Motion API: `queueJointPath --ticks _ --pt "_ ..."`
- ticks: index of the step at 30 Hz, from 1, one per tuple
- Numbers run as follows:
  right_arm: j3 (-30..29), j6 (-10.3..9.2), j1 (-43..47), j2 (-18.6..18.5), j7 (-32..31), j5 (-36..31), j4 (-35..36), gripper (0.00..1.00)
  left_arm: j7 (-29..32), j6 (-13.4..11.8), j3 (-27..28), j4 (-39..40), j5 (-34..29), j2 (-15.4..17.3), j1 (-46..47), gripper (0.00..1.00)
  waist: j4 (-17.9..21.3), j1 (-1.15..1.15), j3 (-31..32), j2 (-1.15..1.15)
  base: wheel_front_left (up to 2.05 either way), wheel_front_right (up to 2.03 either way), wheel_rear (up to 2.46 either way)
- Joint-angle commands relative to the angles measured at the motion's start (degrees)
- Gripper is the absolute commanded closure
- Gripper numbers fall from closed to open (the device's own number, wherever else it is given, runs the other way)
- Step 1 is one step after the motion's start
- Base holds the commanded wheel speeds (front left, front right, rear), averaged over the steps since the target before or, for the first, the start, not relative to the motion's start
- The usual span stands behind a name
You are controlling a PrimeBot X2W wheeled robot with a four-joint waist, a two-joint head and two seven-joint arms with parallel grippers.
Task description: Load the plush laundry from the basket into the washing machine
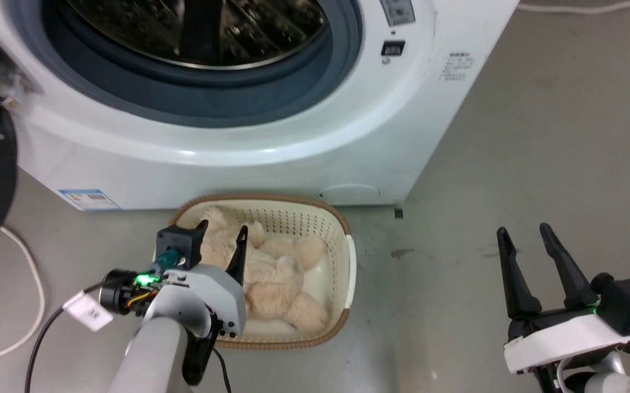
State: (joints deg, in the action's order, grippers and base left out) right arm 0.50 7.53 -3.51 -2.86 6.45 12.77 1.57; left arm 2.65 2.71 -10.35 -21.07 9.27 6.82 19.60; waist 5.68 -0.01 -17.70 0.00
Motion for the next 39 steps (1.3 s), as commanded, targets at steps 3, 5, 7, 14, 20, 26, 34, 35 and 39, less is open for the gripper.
queueJointPath --ticks 3,5,7,14,20,26,34,35,39 --pt "0.1 -0.01 -1.3 0.0 0.8 1.6 0.7 0.0 2.1 0.4 -1.5 -3.1 0.3 1.2 3.4 0.0 1.5 0.01 -3.4 0.0 0.0 0.0 0.0" --pt "0.2 -0.02 -1.4 0.0 1.1 2.3 0.9 0.0 3.5 0.5 -2.2 -4.6 0.4 1.7 4.8 0.0 2.0 0.01 -4.8 0.0 0.0 0.0 0.0" --pt "0.2 -0.02 -1.5 0.0 1.3 3.1 1.1 0.0 5.1 0.7 -3.2 -6.0 0.2 2.3 6.3 0.0 2.4 0.01 -6.3 0.0 0.0 0.0 0.0" --pt "0.5 -0.02 -2.0 0.0 2.2 6.0 1.8 0.0 10.7 1.2 -8.3 -10.1 -1.9 5.4 11.1 0.0 4.1 0.01 -11.1 0.0 0.0 0.0 0.0" --pt "0.9 -0.02 -2.3 0.0 2.8 8.0 2.4 0.0 13.5 1.7 -12.4 -12.1 -3.5 8.3 14.2 0.0 5.3 0.01 -14.5 0.0 0.0 0.0 0.0" --pt "2.1 -0.03 -2.8 0.0 3.7 11.3 3.4 0.0 18.3 2.2 -23.0 -13.9 -6.9 14.6 19.4 0.0 7.3 0.01 -19.8 0.0 0.0 0.0 0.0" --pt "2.3 -0.03 -2.7 0.0 4.7 14.0 4.6 0.0 23.8 0.5 -27.5 -14.4 -7.7 19.9 24.6 0.0 8.2 0.01 -24.8 0.0 0.0 0.0 0.0" --pt "2.4 -0.03 -2.7 0.0 4.8 14.4 4.7 0.0 24.3 0.2 -27.7 -14.3 -7.5 20.3 25.0 0.0 8.3 0.01 -25.3 0.0 0.0 0.0 0.0" --pt "3.0 -0.03 -2.7 0.0 5.3 15.7 5.0 0.0 25.9 -0.8 -28.8 -13.9 -6.8 22.0 26.5 0.0 8.9 0.01 -27.5 0.0 0.0 0.0 0.0"
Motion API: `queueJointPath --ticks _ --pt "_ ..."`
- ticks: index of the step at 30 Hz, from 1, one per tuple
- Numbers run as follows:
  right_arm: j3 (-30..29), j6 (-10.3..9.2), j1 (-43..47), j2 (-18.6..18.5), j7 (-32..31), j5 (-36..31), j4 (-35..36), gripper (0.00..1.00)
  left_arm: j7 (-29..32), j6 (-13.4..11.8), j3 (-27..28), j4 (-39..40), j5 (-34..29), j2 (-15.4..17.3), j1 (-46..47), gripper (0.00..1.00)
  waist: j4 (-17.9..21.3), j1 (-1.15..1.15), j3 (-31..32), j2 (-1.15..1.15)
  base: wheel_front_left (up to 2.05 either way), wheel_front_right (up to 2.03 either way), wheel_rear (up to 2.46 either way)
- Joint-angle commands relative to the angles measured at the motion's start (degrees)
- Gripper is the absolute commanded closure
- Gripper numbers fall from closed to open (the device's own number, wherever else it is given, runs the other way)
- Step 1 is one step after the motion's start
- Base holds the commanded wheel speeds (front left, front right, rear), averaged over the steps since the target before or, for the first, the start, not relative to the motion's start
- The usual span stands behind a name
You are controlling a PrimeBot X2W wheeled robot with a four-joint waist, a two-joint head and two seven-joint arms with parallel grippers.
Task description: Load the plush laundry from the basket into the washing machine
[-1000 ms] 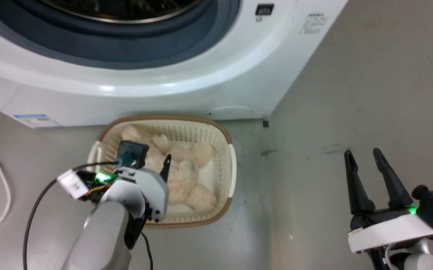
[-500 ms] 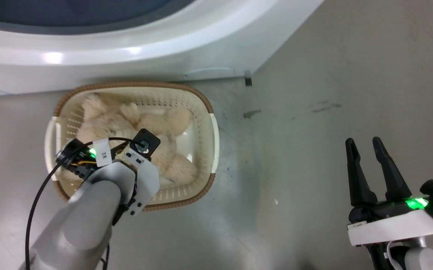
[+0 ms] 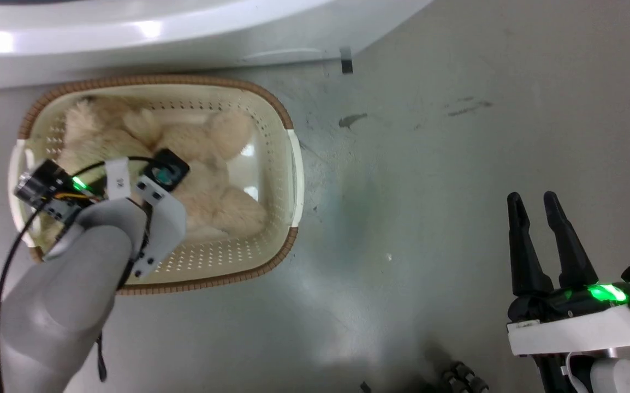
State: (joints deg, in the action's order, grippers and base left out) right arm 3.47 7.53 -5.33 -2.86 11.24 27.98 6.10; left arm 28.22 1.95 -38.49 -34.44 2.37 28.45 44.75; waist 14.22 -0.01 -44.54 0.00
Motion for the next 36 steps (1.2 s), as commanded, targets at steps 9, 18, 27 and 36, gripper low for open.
queueJointPath --ticks 9,18,27,36 --pt "0.9 -0.03 -1.6 0.0 1.5 3.3 1.0 0.0 0.6 -2.1 -3.2 0.3 1.6 3.3 5.6 0.0 1.7 0.01 -5.5 0.0 0.0 0.0 0.0" --pt "2.6 -0.04 -2.9 0.0 2.6 6.6 1.0 0.0 3.4 -1.5 -6.1 -3.5 4.1 6.2 9.4 1.0 3.5 0.01 -9.9 0.0 0.0 0.0 0.0" --pt "4.1 -0.04 -6.4 0.0 3.8 10.3 -0.9 0.0 3.5 -1.0 -9.6 -6.0 7.5 7.3 12.4 1.0 4.0 0.01 -10.5 0.0 0.0 0.0 0.0" --pt "3.1 -0.04 -7.8 0.0 3.8 9.3 -5.5 0.0 1.1 0.2 -12.1 -5.7 8.6 2.8 9.6 1.0 -0.1 0.01 -2.3 0.0 0.0 0.0 0.0"
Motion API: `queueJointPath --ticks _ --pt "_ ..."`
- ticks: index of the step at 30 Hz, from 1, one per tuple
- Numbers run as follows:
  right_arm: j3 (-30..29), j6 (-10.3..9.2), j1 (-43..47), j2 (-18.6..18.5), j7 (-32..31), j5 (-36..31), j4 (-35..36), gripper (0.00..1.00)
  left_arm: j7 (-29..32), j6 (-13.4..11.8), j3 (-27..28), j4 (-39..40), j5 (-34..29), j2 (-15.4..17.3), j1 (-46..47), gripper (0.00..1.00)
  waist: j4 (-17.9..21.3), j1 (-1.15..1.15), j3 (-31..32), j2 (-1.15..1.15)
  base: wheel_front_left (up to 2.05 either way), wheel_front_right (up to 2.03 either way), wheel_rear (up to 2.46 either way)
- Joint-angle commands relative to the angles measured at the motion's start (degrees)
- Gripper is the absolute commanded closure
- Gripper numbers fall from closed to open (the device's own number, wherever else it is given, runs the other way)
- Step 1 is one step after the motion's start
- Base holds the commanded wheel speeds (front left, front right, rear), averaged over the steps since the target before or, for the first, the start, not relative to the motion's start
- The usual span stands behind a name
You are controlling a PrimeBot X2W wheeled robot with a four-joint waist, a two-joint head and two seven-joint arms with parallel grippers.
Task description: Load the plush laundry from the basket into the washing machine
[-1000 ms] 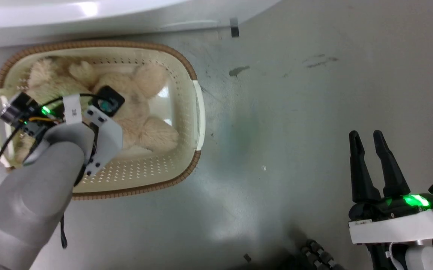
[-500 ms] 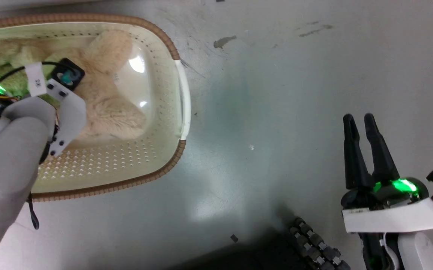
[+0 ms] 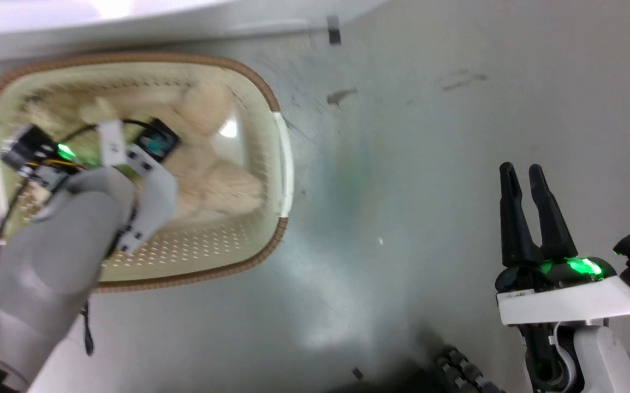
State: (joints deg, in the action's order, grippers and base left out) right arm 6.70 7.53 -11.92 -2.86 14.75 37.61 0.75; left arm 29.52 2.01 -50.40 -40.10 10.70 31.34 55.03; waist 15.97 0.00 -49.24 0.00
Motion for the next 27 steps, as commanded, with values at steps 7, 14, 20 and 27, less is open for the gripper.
queueJointPath --ticks 7,14,20,27 --pt "-0.7 -0.04 -1.3 0.0 0.2 -1.5 -3.7 0.0 -1.7 1.3 -3.2 -0.7 0.1 -4.0 -2.7 1.0 -5.6 0.0 9.6 0.0 0.0 0.0 0.0" --pt "-2.7 -0.04 0.7 0.0 0.2 -3.4 -7.8 0.0 -5.2 1.2 -4.1 -1.6 1.8 -9.1 -4.7 1.0 -9.8 0.0 17.2 0.0 0.0 0.0 0.0" --pt "-4.0 -0.04 3.0 0.0 0.2 -4.5 -10.6 0.0 -11.2 0.7 -3.0 -2.3 4.6 -12.5 -7.0 1.0 -12.9 0.0 23.8 0.0 0.0 0.0 0.0" --pt "-5.6 -0.04 6.2 0.0 0.2 -5.0 -12.7 0.0 -18.9 -0.2 0.3 -2.6 9.2 -15.0 -10.2 1.0 -15.9 0.0 30.6 0.0 0.0 0.0 0.0"
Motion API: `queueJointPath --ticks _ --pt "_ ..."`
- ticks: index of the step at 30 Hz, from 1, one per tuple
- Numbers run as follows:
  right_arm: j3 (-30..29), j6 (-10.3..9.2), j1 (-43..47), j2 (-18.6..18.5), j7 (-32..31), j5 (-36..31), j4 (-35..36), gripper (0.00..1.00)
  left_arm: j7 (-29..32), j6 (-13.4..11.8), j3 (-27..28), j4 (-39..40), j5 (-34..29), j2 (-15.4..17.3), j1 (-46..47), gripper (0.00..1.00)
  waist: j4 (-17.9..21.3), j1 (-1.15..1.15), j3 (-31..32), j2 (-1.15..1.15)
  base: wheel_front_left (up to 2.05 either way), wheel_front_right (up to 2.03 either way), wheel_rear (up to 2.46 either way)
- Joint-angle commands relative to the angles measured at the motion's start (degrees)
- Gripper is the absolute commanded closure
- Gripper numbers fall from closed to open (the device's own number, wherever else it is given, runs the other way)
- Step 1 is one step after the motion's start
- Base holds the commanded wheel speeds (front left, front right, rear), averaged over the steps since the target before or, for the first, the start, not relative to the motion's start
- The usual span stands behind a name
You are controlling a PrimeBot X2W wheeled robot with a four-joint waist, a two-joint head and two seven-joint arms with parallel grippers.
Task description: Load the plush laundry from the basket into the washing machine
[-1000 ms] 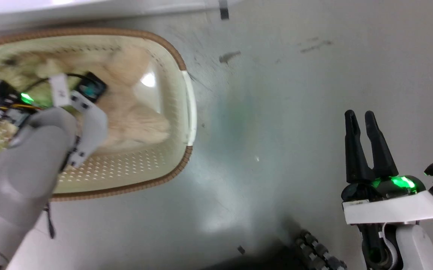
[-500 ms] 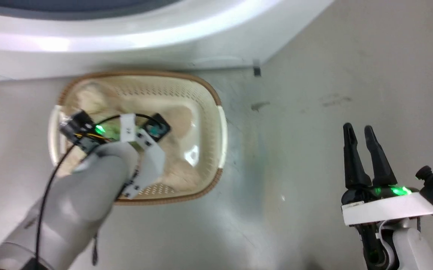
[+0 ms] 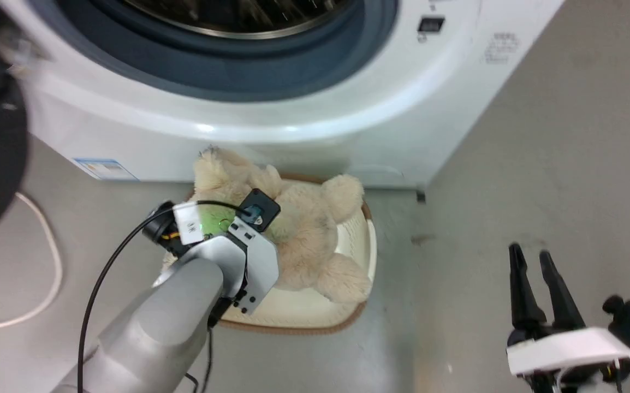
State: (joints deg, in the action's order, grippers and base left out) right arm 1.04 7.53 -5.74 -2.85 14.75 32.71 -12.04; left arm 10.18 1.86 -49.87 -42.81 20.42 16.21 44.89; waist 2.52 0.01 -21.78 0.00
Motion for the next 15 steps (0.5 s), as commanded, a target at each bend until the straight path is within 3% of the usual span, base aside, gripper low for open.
queueJointPath --ticks 1,9,10,15 --pt "-0.2 -0.04 0.6 0.0 0.2 -0.3 -0.2 0.0 -0.8 -0.4 0.6 0.1 0.5 -0.3 -0.6 1.0 -3.0 -0.01 4.2 0.0 0.0 0.0 0.0" --pt "-2.2 -0.04 4.5 0.0 0.2 -1.0 -1.9 0.0 -9.6 -2.5 7.0 1.5 7.3 -1.7 -4.7 1.0 -5.7 -0.01 10.7 0.0 0.0 0.0 0.0" --pt "-2.5 -0.04 5.6 0.0 0.2 -1.2 -2.2 0.0 -13.0 -3.9 9.6 2.9 9.5 -2.0 -5.9 1.0 -6.1 -0.01 12.0 0.0 0.0 0.0 0.0" --pt "-2.7 -0.04 7.0 0.0 0.2 -1.3 -2.1 0.0 -18.7 -6.0 13.4 5.9 12.2 -2.6 -7.3 1.0 -6.2 -0.01 13.2 0.0 0.0 0.0 0.0"
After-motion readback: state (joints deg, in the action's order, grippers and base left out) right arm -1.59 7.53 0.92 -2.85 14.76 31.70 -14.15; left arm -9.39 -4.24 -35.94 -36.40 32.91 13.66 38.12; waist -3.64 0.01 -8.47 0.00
